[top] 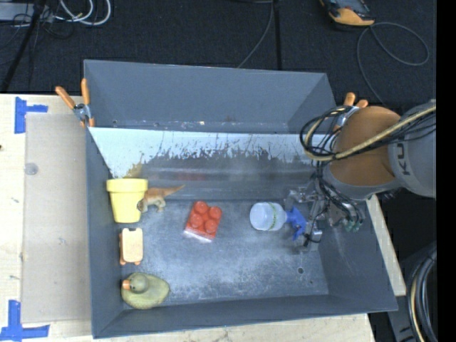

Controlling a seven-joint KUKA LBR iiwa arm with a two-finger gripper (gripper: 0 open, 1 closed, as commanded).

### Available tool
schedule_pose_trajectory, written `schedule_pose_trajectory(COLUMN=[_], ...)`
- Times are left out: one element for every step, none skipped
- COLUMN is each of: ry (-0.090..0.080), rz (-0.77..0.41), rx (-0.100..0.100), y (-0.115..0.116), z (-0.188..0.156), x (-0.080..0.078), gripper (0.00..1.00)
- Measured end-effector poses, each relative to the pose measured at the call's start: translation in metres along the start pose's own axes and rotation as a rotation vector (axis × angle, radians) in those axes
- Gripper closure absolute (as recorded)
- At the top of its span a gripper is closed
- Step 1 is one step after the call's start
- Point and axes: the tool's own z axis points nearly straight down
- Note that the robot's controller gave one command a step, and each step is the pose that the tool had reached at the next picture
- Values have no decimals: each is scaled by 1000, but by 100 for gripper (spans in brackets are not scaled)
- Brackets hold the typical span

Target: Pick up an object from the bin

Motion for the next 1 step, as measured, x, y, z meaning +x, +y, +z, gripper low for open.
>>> schedule_pose_trajectory(ry=[7], rz=[-1], rx=[0], y=[20], z=[16], x=[-10], gripper=[0])
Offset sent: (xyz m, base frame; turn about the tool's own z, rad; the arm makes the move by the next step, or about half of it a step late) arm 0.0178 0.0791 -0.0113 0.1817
